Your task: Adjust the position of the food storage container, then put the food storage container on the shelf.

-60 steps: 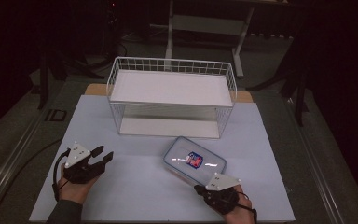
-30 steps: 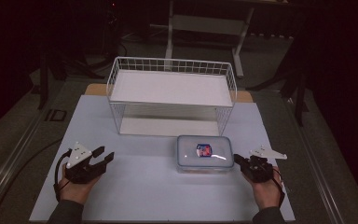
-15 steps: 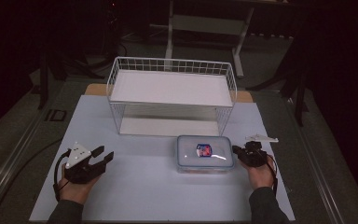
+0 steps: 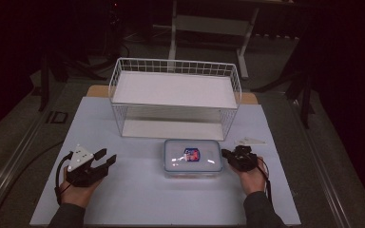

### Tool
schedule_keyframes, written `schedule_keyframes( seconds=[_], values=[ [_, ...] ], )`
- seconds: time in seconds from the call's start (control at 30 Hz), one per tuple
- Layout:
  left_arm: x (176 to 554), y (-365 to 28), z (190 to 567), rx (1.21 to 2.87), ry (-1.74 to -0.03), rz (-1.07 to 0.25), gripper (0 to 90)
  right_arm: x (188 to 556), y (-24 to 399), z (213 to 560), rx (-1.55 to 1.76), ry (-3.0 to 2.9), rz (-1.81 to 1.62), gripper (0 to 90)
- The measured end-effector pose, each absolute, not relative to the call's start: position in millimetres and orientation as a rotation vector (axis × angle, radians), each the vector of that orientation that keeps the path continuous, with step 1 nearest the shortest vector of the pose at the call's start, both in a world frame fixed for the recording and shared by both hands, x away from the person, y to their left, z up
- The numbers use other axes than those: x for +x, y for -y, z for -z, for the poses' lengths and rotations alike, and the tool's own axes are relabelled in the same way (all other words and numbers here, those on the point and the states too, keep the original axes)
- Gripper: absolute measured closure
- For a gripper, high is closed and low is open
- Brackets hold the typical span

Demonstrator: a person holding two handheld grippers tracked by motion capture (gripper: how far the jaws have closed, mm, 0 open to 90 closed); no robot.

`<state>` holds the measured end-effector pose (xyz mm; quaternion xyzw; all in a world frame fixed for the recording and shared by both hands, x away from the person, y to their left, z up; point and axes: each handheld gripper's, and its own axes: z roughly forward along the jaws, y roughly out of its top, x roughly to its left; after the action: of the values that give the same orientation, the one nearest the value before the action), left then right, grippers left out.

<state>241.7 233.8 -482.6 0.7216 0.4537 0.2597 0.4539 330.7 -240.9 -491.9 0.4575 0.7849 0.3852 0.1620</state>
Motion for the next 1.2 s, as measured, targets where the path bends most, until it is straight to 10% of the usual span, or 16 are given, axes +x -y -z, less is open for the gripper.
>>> schedule_keyframes(
  seconds=[0.57,1.2],
  values=[
    [242,-232,483,1.788,-1.111,-0.628,54.2,318,181,493,1.140,-2.341,-1.138,89.7],
    [251,-219,478,1.749,-1.136,-0.413,41.8,304,194,474,1.204,-2.289,-1.334,44.3]
  ],
)
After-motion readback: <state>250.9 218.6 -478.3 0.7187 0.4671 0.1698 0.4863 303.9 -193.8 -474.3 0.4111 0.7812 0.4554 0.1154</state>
